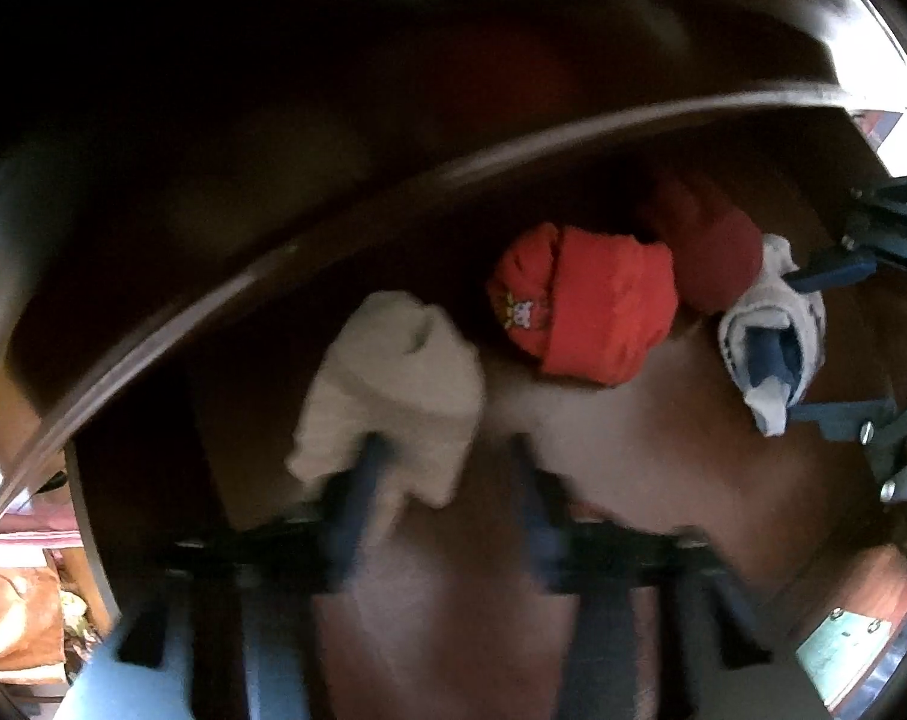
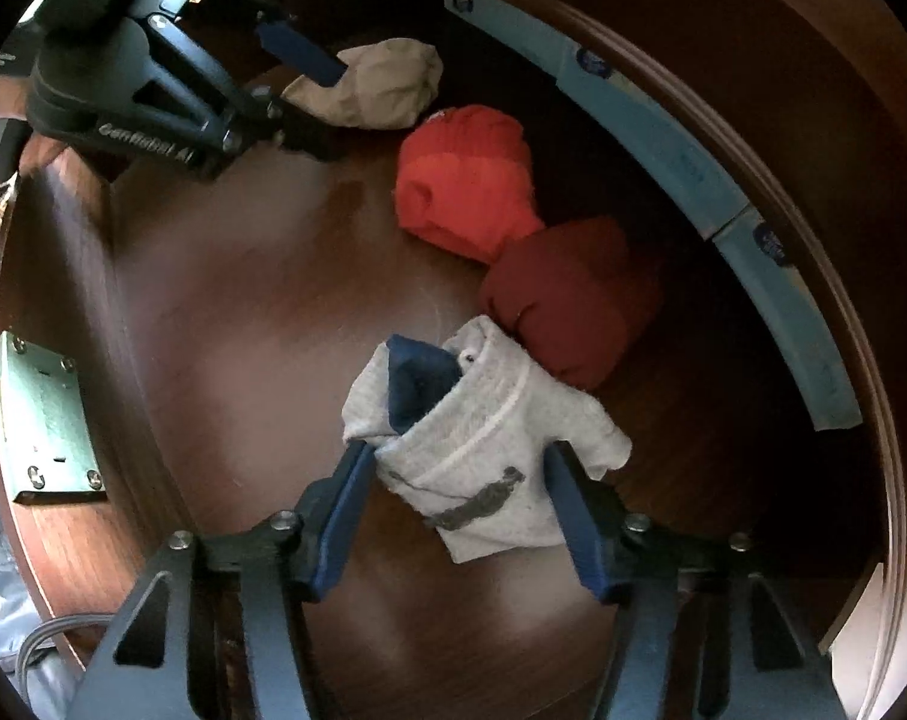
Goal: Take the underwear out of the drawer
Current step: 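Grasp the grey sock with the right tool while the left tool grasps the beige sock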
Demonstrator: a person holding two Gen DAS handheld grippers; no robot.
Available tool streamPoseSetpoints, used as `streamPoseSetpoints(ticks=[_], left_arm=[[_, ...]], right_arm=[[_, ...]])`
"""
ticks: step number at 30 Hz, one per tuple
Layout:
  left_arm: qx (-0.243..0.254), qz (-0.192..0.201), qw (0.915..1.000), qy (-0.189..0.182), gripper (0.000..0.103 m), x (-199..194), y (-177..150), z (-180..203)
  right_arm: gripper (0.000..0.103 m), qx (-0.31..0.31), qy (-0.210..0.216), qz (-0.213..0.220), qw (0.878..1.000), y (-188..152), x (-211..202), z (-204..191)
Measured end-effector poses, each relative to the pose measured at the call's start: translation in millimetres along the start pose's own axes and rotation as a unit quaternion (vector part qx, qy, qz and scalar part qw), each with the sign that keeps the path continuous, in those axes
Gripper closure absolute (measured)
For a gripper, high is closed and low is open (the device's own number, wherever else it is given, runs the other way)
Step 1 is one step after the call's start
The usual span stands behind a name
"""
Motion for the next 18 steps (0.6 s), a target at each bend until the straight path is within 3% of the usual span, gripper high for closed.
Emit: streamPoseSetpoints(ticks=[4, 8, 15, 18], left_arm=[[0.012, 0.000, 0.9998, -0.017, 0.097, 0.9, -4.2, 7.8], [0.002, 0.021, 0.9996, -0.018, 0.099, -11.9, -5.7, 7.9], [0.007, 0.034, 0.9987, -0.036, 0.100, -20.1, -9.1, 23.3], [-0.004, 0.038, 0.9991, -0.019, 0.095, -15.7, -2.0, 19.7]], right_arm=[[0.065, -0.007, -0.001, 0.010, 1.000, 4.8, -3.3, -0.8], [0.073, -0.006, 0.003, 0.022, 1.000, 6.2, -6.6, -1.7], [0.075, 0.004, 0.015, 0.038, 0.999, 7.9, -16.9, 1.7], [0.075, 0.005, 0.014, 0.041, 0.999, 3.5, -16.1, 7.0]])
Point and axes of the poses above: each gripper's, at about its wrist camera, not at the fingertips, and x roughly the way its jaws point, z to its right, y to its top, the point moved 5 cm from there along x, roughly the way its jaws point, and after that the axes turned 11 degrees about -z, right-handed, at the moved point
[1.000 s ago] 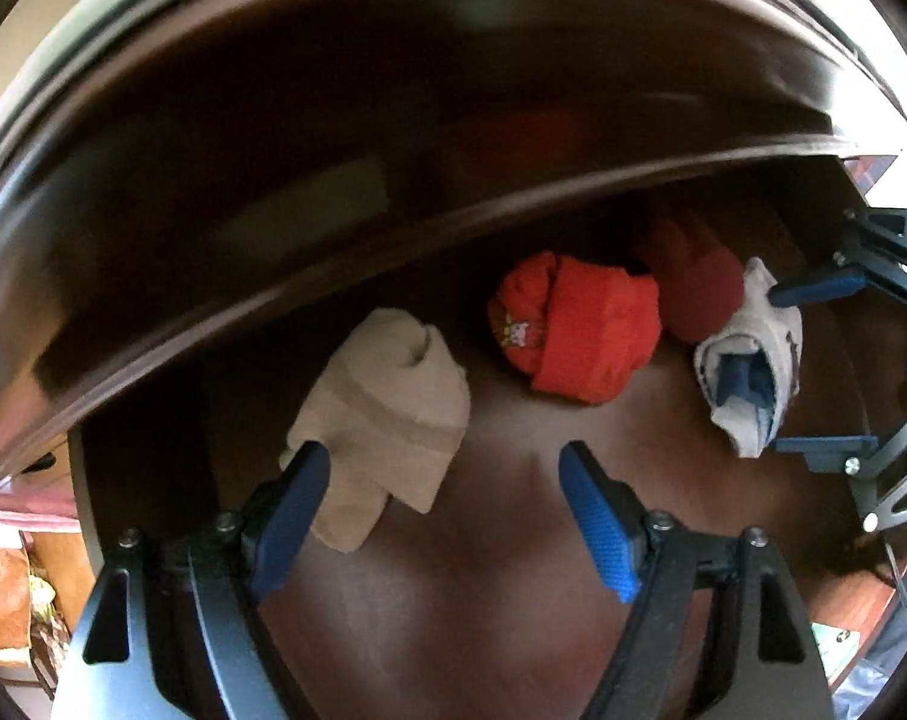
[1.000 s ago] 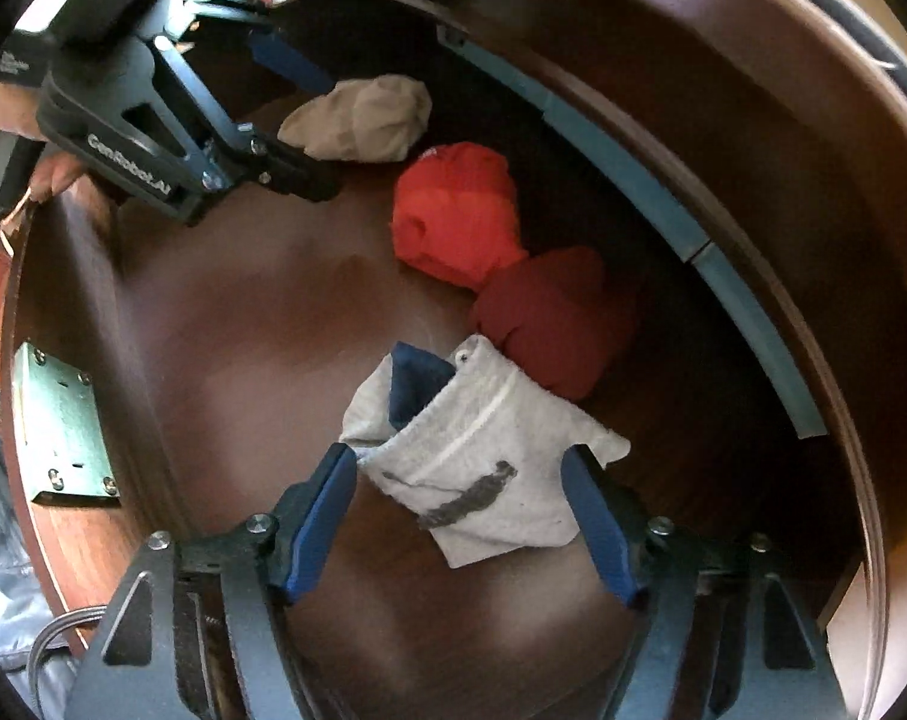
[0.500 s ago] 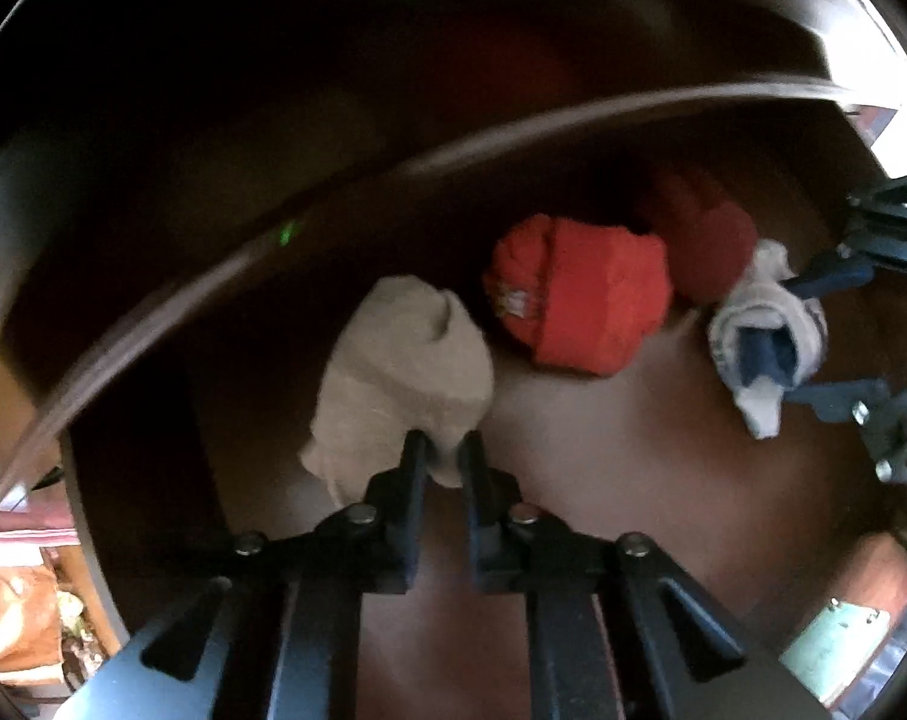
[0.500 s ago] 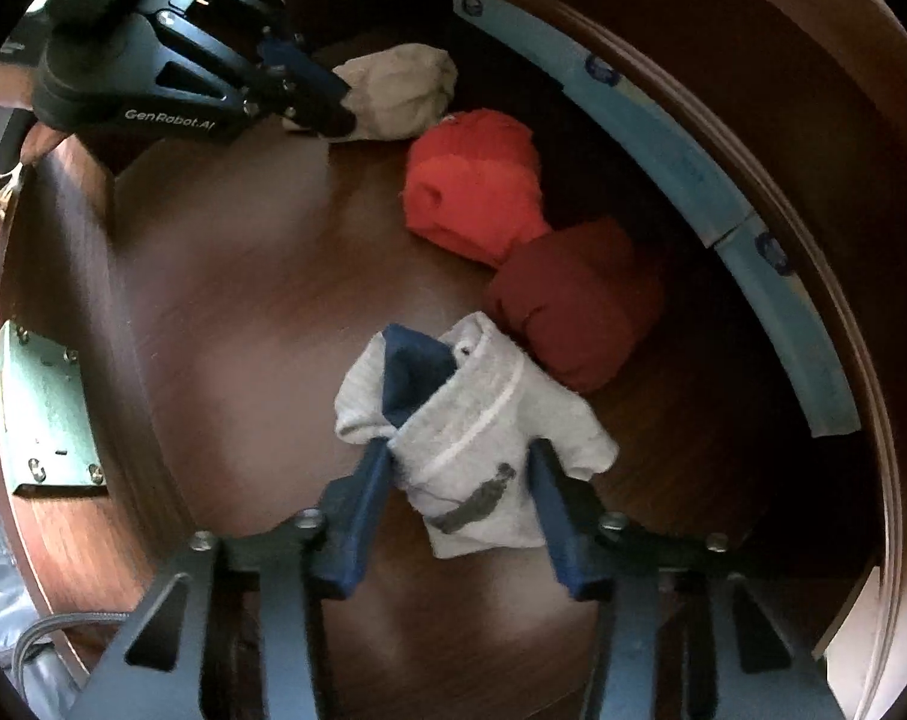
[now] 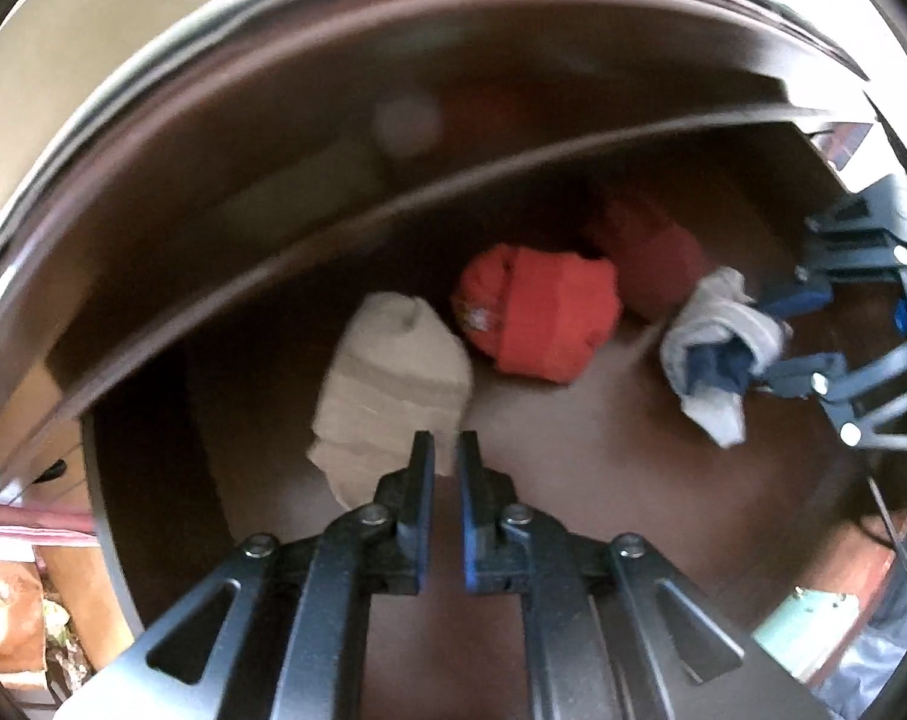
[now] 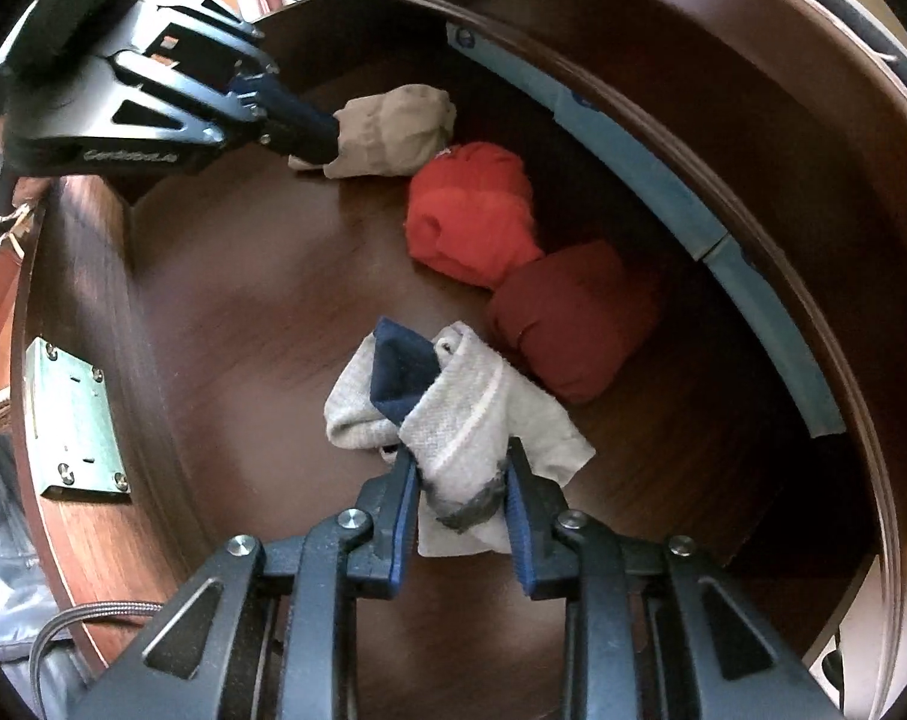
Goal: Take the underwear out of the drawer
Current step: 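Grasp the grey sock with the right tool while the left tool grasps the beige sock, then lift the grey and beige socks out of the drawer with both tools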
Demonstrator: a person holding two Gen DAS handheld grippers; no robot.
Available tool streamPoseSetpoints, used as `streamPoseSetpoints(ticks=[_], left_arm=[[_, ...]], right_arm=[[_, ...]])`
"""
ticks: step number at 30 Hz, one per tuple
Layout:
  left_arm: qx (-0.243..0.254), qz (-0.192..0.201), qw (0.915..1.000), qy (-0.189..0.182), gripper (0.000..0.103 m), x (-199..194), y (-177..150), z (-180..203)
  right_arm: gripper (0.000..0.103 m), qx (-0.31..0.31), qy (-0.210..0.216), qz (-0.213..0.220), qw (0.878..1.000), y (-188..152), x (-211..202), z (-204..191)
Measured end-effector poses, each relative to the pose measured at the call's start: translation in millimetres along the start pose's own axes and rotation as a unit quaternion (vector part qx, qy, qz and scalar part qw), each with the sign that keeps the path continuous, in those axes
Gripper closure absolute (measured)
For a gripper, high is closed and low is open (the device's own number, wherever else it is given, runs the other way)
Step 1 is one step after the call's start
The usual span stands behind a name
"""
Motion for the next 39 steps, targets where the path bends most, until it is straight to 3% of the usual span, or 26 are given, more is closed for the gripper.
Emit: streamPoseSetpoints(ticks=[1, 3, 5, 13, 17, 19, 21, 24, 29, 34, 39], left_arm=[[-0.003, 0.000, 1.0000, 0.003, 0.091, 1.2, 1.5, -0.4], [-0.006, 0.005, 0.9999, 0.012, 0.054, 0.9, 5.3, -0.3], [0.004, 0.009, 0.9996, 0.028, 0.035, 1.6, 8.6, 3.5], [0.060, -0.034, 0.9952, 0.070, 0.035, 29.1, 26.9, 22.6], [0.079, -0.030, 0.9929, 0.084, 0.035, 36.6, 36.3, 37.5], [0.081, -0.029, 0.9929, 0.082, 0.037, 34.9, 36.4, 38.7], [0.080, -0.033, 0.9926, 0.085, 0.068, 35.3, 41.8, 28.4], [0.070, -0.036, 0.9942, 0.074, 0.084, 35.2, 38.2, 23.2], [0.050, -0.014, 0.9969, 0.060, 0.093, 28.2, 29.1, 21.4], [0.029, 0.030, 0.9972, 0.062, 0.094, 6.3, 23.4, 16.5], [0.012, 0.058, 0.9974, 0.041, 0.095, -9.1, 16.5, 16.0]], right_arm=[[0.075, -0.001, 0.000, 0.000, 1.000, -0.3, 0.3, -0.6], [0.075, -0.002, -0.001, -0.001, 1.000, -2.1, -0.2, -2.1], [0.075, -0.003, 0.002, 0.000, 1.000, -3.8, 3.0, -0.9], [0.075, -0.005, 0.005, -0.001, 1.000, -1.8, 5.2, -1.5], [0.075, -0.005, 0.006, -0.001, 1.000, -1.2, 4.5, -0.1], [0.075, -0.006, 0.006, -0.001, 1.000, -0.8, 4.2, -0.5], [0.075, -0.005, 0.004, 0.000, 1.000, -1.0, 4.7, -0.2], [0.075, -0.005, 0.005, 0.005, 1.000, -1.5, 2.2, -1.2], [0.075, -0.005, 0.004, 0.017, 1.000, -5.7, -0.1, -2.1], [0.075, -0.005, 0.007, 0.026, 1.000, -11.9, -2.9, -3.6], [0.075, -0.001, 0.010, 0.040, 0.999, -18.4, -8.8, -1.7]])
Point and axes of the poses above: each gripper's, at about its wrist camera, not at the fingertips, and x roughly the way its jaws point, z to its right, y to its top, the point moved 5 cm from there along x, roughly the way its jaws point, and after that the axes turned 11 degrees about -z, right-handed, at the moved point
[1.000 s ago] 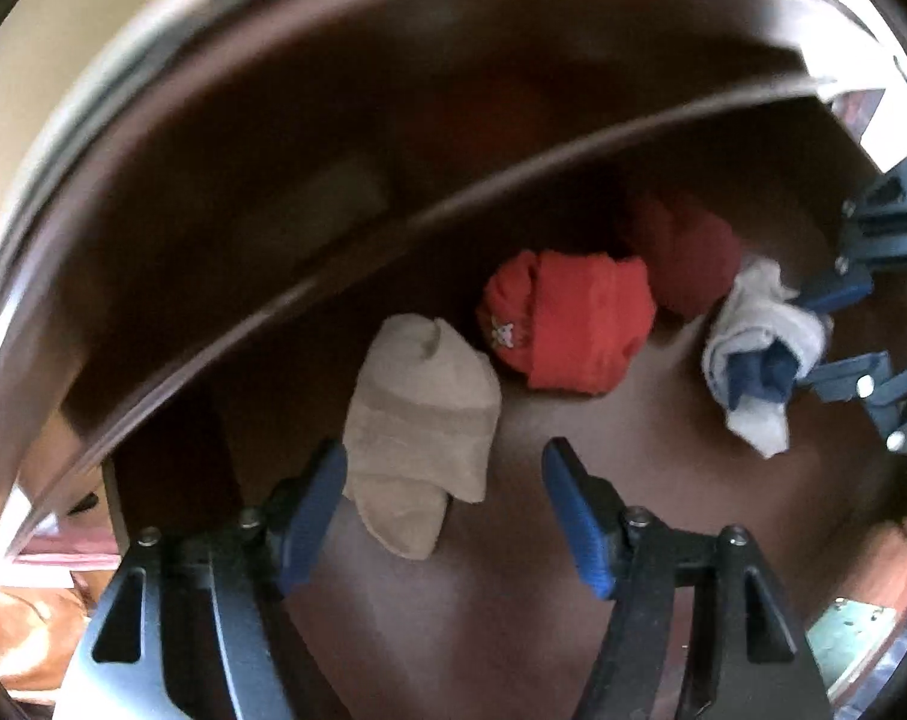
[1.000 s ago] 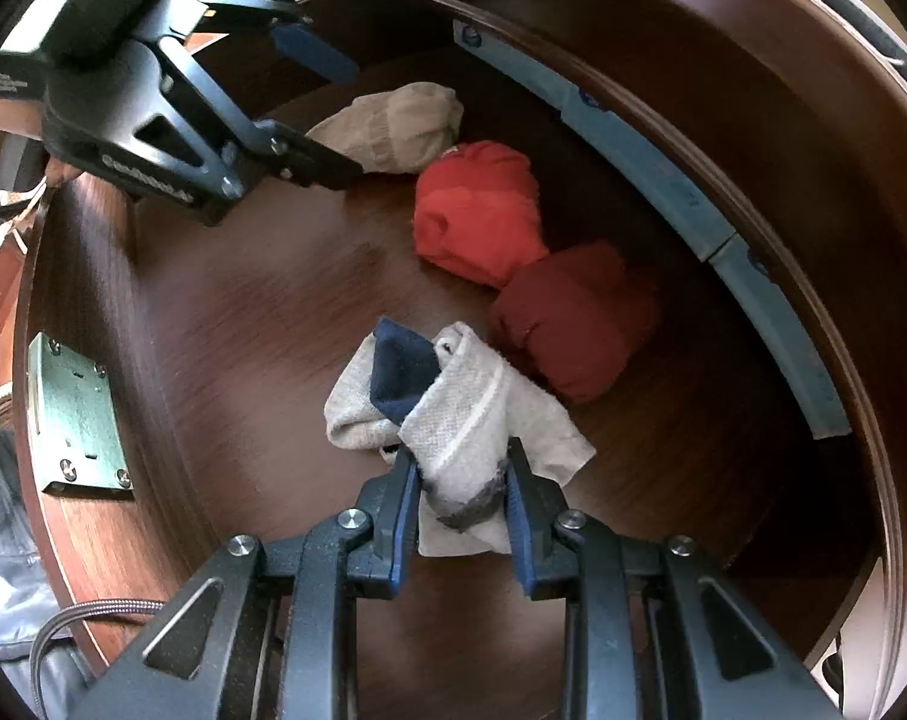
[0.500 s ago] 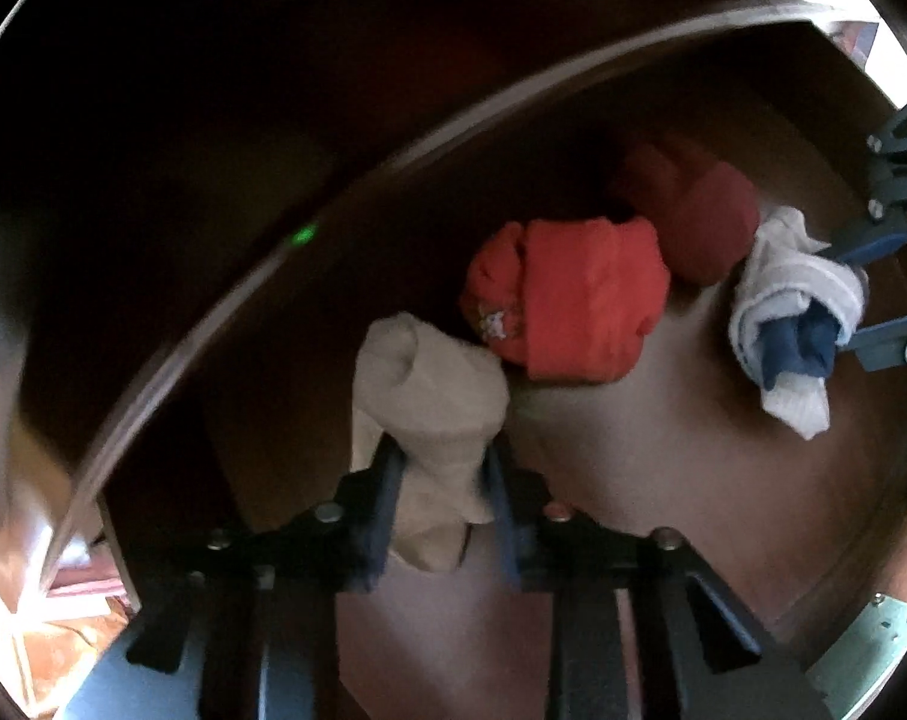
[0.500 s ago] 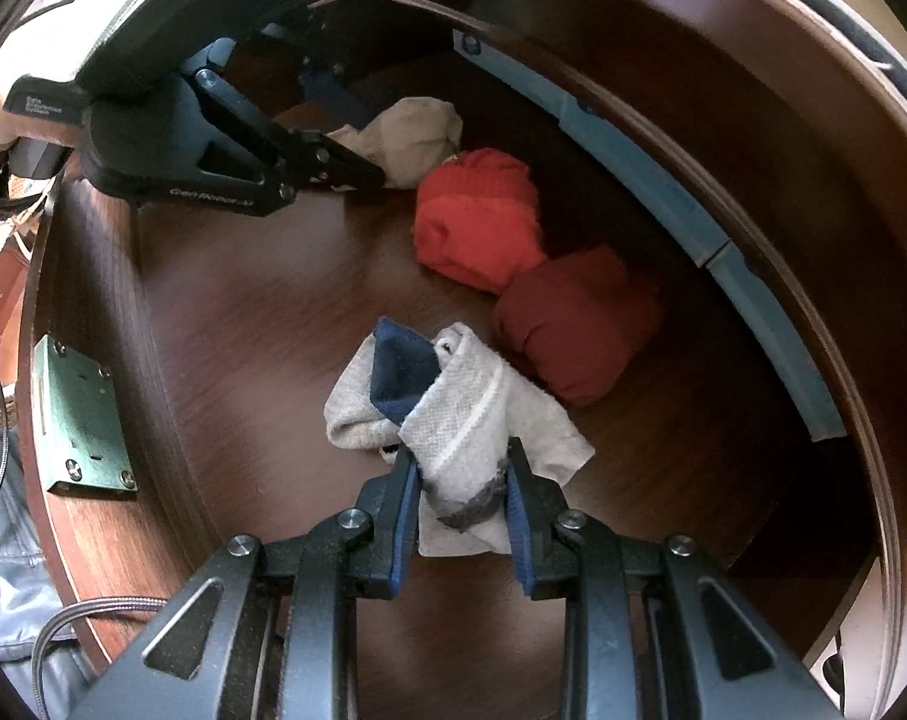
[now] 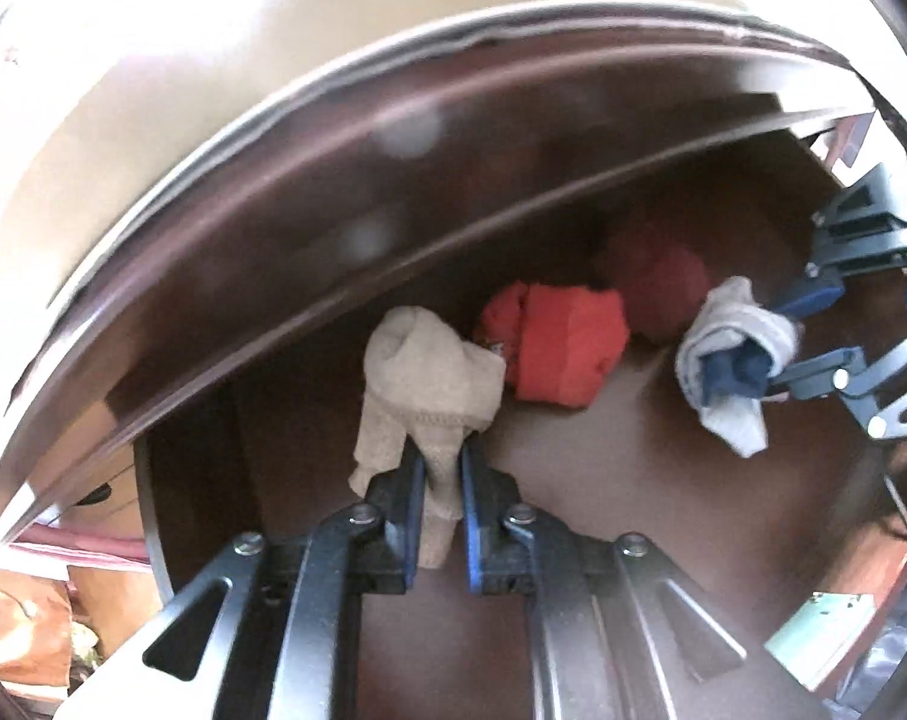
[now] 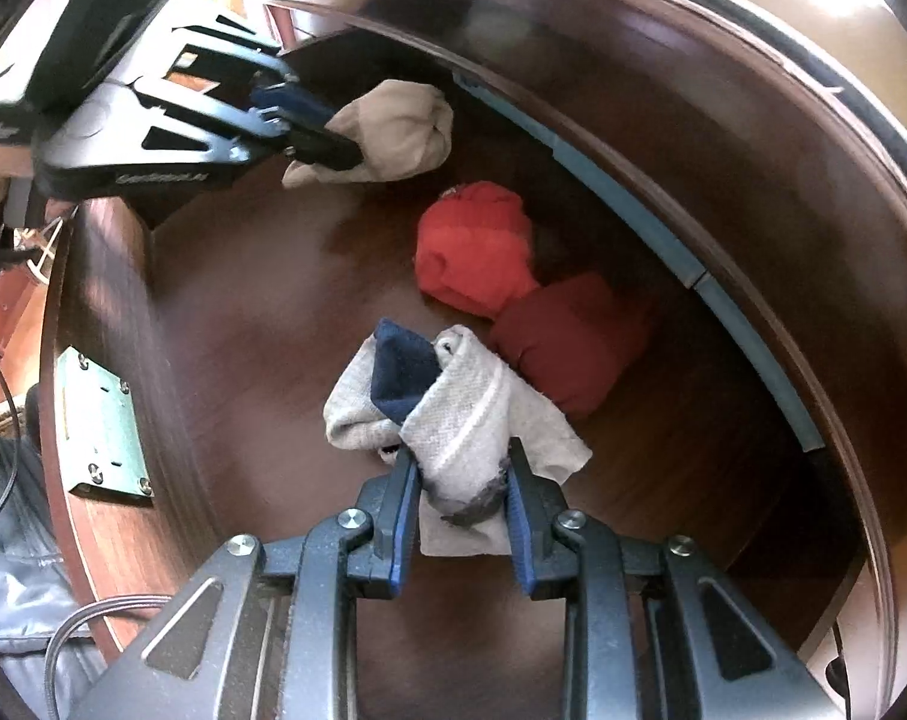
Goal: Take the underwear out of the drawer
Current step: 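Lift the grey and beige socks out of the drawer with both tools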
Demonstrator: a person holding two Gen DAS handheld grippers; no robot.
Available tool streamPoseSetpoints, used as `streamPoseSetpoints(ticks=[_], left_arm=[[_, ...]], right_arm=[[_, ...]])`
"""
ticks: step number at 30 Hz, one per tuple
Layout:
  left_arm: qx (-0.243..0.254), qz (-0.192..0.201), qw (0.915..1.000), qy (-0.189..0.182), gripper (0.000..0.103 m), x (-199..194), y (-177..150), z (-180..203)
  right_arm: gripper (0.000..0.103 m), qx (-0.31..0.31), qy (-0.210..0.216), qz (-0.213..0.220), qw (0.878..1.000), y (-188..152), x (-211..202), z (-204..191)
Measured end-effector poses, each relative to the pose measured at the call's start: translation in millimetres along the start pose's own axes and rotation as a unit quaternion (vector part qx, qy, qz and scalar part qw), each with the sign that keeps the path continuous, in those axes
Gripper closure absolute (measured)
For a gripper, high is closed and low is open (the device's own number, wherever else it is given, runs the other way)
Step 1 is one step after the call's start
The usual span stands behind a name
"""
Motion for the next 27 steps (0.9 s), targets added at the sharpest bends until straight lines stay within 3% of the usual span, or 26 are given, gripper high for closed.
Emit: streamPoseSetpoints(ticks=[11, 19, 26, 27], left_arm=[[-0.067, 0.071, 0.9948, -0.027, 0.095, -32.6, -38.0, -33.2], [-0.090, 0.113, 0.9893, -0.020, 0.096, -56.5, -65.5, -62.9], [-0.089, 0.131, 0.9873, -0.015, 0.097, -43.7, -71.0, -52.6], [-0.090, 0.132, 0.9871, -0.016, 0.097, -56.2, -69.3, -53.1]], right_arm=[[0.075, -0.002, -0.001, 0.053, 0.999, -23.5, -19.8, -1.7], [0.075, -0.008, -0.015, 0.091, 0.996, -46.9, -33.2, -8.0], [0.075, -0.003, -0.014, 0.112, 0.994, -67.2, -45.7, -8.2], [0.075, -0.002, -0.013, 0.110, 0.994, -63.1, -44.0, -8.8]])
Point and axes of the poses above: each gripper's, at about its wrist camera, not at the fingertips, and x roughly the way its jaws point, z to its right, y to its top, the point moved 5 cm from there along x, roughly the way its jaws point, and after that the axes turned 11 degrees about -z, right-handed, at the moved point
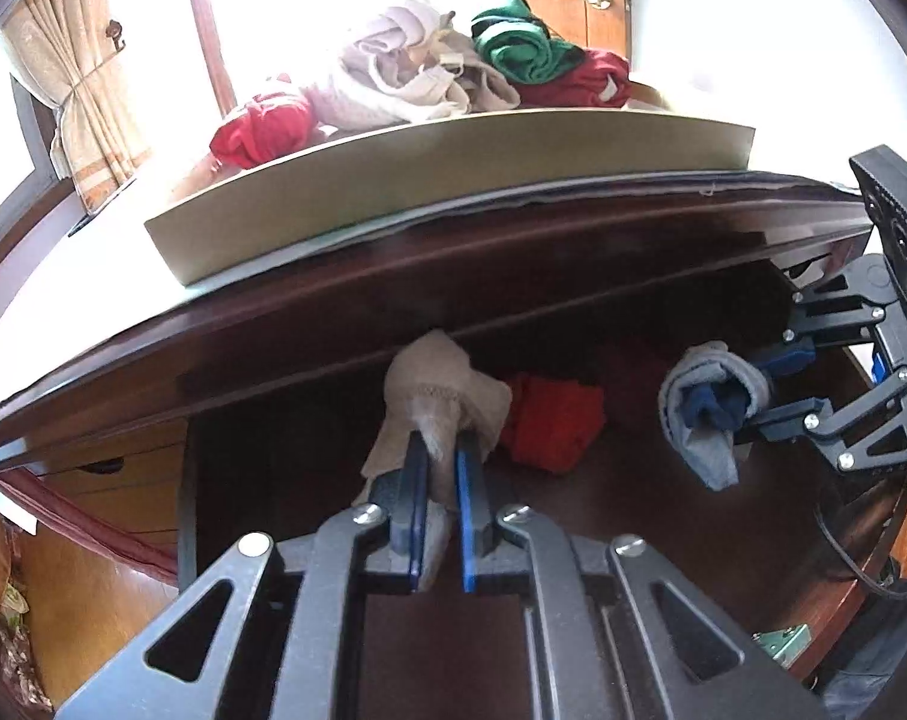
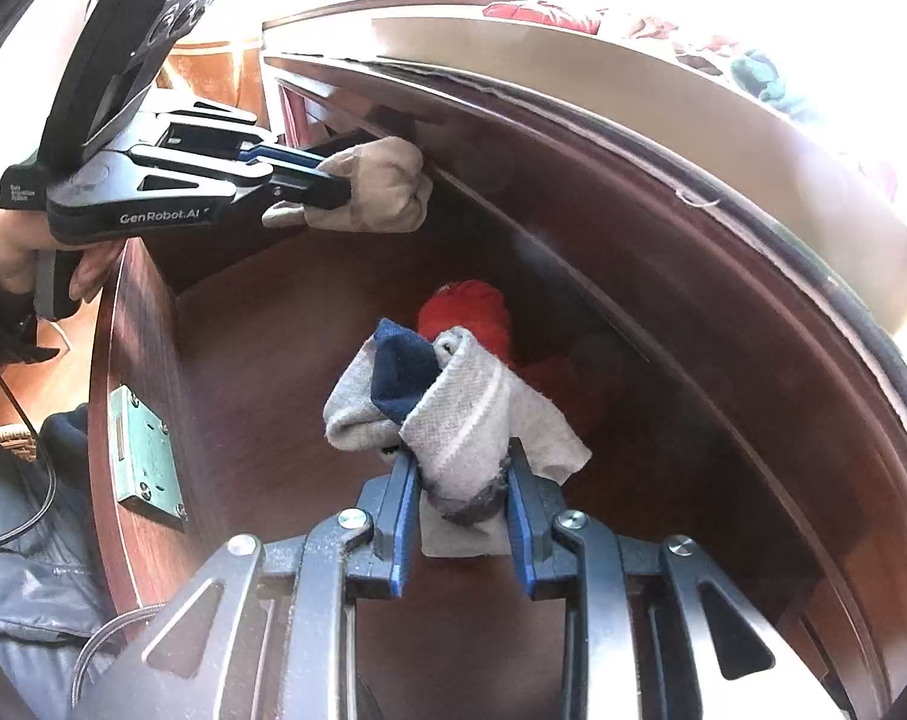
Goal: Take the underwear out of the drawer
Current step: 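Lift the grey and beige socks out of the drawer with both tools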
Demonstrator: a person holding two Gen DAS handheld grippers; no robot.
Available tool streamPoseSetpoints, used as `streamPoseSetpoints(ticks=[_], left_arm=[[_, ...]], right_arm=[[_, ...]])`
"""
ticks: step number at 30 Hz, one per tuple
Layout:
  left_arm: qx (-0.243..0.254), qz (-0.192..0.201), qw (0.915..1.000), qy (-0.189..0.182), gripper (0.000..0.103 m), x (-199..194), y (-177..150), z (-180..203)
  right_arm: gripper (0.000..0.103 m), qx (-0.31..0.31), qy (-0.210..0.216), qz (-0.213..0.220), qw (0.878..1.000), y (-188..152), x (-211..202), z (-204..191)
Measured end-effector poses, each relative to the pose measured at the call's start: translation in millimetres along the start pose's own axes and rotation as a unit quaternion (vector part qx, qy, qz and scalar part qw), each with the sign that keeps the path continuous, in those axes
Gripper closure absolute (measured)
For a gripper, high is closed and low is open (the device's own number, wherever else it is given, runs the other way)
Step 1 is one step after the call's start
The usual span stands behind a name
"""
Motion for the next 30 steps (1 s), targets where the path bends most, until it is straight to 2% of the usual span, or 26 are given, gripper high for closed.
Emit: streamPoseSetpoints(ticks=[1, 7, 15, 30], left_arm=[[-0.001, 0.001, 1.0000, 0.001, 0.097, -11.1, 2.1, -1.2], [-0.011, 0.014, 0.9998, 0.000, 0.097, -14.3, -12.6, 1.2], [-0.016, 0.054, 0.9984, 0.005, 0.098, -40.0, -19.4, 3.4], [-0.024, 0.096, 0.9950, -0.008, 0.098, -68.1, -28.6, 14.1]], right_arm=[[0.075, 0.000, 0.000, 0.003, 1.000, -0.8, 0.0, 0.0], [0.075, 0.000, -0.001, 0.004, 1.000, 2.8, -3.6, 2.0], [0.075, 0.003, -0.006, 0.022, 1.000, 2.9, -3.4, 2.0], [0.075, 0.024, -0.024, 0.078, 0.996, -27.6, -28.7, -2.2]])
Point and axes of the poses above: each gripper's, at about its wrist camera, not at the fingertips, and x roughly the way its jaws point, z to its right, y to its top, the point moved 5 cm from there along x, roughly the way its jaws point, and after that the axes turned 11 degrees about -z, right-handed, at the moved point
